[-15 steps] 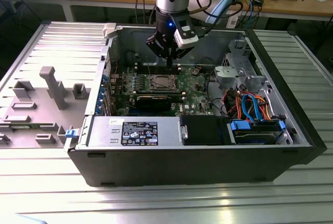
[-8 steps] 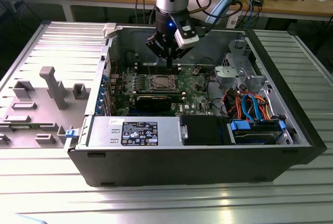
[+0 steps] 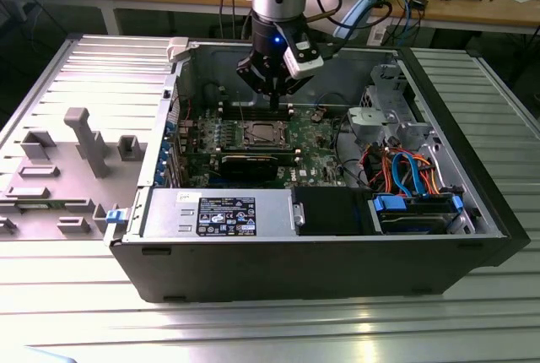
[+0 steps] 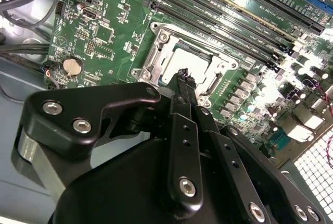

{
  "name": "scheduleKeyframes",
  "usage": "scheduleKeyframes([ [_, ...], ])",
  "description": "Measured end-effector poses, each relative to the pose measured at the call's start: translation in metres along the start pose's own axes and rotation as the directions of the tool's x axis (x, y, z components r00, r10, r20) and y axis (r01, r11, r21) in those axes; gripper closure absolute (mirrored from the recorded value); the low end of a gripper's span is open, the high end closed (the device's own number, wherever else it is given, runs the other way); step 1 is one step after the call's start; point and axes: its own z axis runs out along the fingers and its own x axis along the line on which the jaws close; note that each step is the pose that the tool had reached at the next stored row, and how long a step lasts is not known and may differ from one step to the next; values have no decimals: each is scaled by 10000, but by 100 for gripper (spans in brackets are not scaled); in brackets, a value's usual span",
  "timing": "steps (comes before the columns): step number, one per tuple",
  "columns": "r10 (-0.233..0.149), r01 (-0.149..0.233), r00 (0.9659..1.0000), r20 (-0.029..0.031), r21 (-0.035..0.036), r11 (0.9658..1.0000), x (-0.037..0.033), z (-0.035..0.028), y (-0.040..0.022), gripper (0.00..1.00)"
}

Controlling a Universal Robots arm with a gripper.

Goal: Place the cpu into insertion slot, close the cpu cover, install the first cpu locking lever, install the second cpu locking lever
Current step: 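Install the first cpu locking lever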

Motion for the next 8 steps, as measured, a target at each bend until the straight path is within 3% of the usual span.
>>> scheduleKeyframes([
  [8, -1, 1, 10000, 0, -1, 10000, 38, -2, -3, 89],
])
